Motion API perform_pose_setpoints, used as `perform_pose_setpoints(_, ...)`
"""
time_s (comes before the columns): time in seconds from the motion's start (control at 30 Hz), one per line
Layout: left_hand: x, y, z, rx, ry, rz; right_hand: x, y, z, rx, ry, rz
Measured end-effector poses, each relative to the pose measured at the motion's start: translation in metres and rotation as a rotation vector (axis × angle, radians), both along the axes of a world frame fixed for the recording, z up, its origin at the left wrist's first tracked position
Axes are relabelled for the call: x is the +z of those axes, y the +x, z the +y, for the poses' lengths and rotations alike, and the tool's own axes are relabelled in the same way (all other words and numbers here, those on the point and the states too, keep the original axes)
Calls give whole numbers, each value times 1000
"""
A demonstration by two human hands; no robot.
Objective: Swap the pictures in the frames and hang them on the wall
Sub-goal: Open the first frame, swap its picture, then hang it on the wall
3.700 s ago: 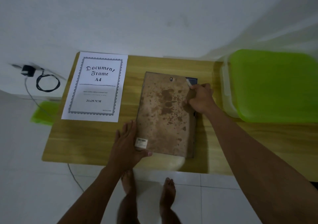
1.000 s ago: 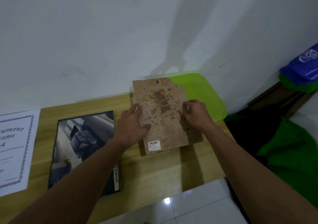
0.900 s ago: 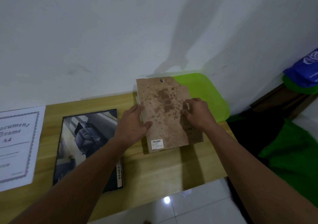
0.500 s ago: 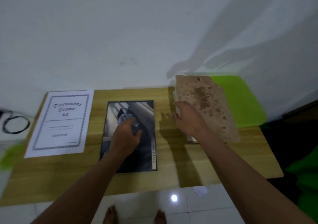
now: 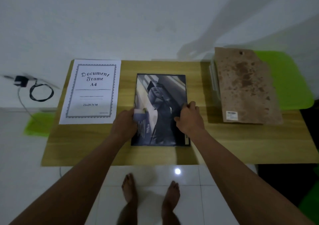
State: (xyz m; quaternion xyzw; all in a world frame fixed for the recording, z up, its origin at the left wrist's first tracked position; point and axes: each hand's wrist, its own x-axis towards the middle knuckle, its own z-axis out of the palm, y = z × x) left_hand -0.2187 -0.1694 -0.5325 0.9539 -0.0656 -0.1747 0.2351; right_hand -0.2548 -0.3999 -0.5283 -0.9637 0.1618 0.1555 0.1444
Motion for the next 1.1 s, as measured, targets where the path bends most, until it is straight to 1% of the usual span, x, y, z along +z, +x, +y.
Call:
perform_pose_setpoints(0.47,0,7,0,37,-71,-73,-14,7,13,-181,73,-116)
perform_pose_setpoints(0.6,-7,10,0,35,-27,-73,-13,12,11,-220,121,-145)
perform_pose_setpoints(0.73,-12,9,-1,32,22,-82,-9,13,14,-261,124,-197)
perform_pose_setpoints(0.83,-16,9,-1,28,36,-88,-7,12,12,-211,54,-161)
perform_pose_setpoints(0.97,-19,10,0,45,3,-85,-11,10,10,-106,-48,-103)
perform_pose_setpoints(1.03,-20,12,0,48,4,-82,-15,8,12,-91,-60,-82)
perform_pose_setpoints(1.1,-21,13,0,33,14,-69,-19,6,14,-121,-39,-69)
